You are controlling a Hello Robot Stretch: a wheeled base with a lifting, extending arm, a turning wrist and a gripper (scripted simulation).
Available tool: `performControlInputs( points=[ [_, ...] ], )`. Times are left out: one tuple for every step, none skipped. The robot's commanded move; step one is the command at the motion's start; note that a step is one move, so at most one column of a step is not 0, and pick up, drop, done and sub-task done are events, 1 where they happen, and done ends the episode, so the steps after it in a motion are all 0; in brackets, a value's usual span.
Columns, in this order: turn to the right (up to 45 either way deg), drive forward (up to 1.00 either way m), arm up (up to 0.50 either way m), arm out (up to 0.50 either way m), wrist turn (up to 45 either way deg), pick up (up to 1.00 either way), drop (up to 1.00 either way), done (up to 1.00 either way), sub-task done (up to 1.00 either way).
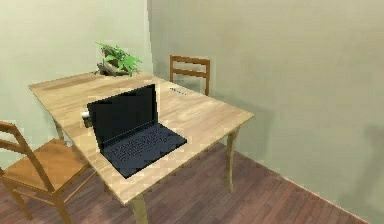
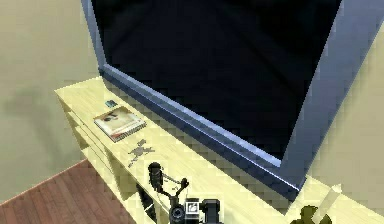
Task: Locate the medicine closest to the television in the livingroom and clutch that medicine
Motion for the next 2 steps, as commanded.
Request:
performControlInputs(
  points=[
    [0.0,0.00,0.10,0.00,0.0,0.00,0.00,0.00,0.00],
    [0.0,0.00,0.00,0.00,0.0,0.00,0.00,1.00,0.00]
  ],
)
